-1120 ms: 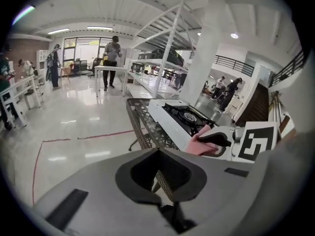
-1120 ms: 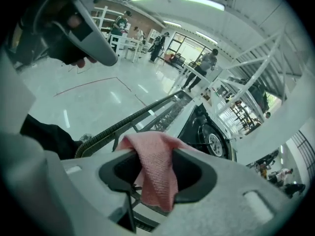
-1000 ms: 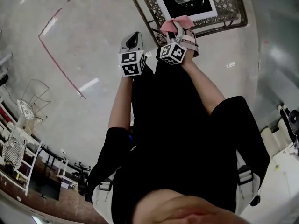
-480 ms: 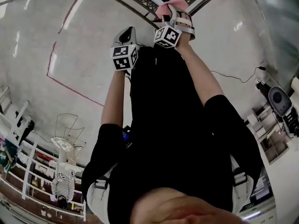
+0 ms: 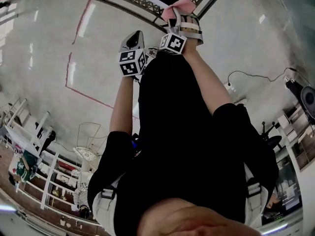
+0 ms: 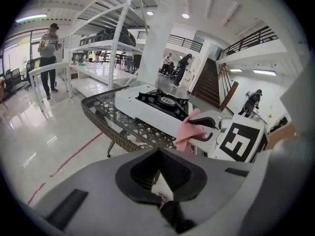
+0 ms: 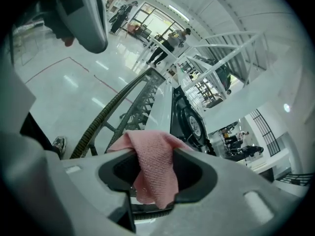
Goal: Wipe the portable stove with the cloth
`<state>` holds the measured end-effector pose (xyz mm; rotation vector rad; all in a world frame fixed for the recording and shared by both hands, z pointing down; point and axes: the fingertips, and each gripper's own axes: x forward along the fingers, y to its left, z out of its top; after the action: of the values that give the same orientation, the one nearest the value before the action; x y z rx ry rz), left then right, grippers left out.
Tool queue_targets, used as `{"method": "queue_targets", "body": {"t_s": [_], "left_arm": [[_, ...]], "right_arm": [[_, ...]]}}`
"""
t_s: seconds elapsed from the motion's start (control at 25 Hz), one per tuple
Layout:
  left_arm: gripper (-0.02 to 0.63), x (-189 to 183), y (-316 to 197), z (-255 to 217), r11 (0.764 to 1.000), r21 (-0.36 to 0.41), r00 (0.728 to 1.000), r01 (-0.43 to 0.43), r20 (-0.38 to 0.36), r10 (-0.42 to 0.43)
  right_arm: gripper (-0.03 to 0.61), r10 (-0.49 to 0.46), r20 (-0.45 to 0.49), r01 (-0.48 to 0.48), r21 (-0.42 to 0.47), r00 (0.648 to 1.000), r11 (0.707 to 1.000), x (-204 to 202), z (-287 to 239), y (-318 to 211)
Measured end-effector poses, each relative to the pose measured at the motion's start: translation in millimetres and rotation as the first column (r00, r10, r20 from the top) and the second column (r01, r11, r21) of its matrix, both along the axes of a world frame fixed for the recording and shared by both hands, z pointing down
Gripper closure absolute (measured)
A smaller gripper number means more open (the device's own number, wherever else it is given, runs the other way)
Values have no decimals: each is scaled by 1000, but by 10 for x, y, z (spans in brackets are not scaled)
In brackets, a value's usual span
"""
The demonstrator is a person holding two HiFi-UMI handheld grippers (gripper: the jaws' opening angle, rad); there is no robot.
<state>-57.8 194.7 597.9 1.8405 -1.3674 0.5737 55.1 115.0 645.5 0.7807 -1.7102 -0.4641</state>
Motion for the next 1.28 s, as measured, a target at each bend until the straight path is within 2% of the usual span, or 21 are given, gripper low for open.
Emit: {"method": "queue_targets", "body": {"t_s": [0.2,0.44,0.6,0.8,0.92,1.08,1.28], "left_arm": [[614,-110,-151,73,1000,3,1000,1,0,-1],[614,-210,-268,238,995,-33,992,-89,-91,86],[614,-259,-439,277,978,-10,974,-211,-91,209],[614,-226,-510,126,961,22,957,-277,-84,278],[614,-378,-596,65,950,27,946,-310,-86,311],[614,-623,-652,271,942,20,938,-336,-79,336],[614,-827,-652,298,936,15,934,-351,-73,351]], "right_arm": [[379,29,3,-29,30,1000,999,-75,-36,-56],[380,183,-29,-181,65,983,981,-52,-30,-50],[380,293,-34,-291,56,956,955,-44,1,-32],[383,412,-14,-412,14,911,911,44,-77,31],[383,435,-45,-435,19,899,900,-30,-83,-20],[383,439,-74,-437,48,895,898,-176,135,-102],[383,435,-91,-430,67,896,900,-307,180,-144]]}}
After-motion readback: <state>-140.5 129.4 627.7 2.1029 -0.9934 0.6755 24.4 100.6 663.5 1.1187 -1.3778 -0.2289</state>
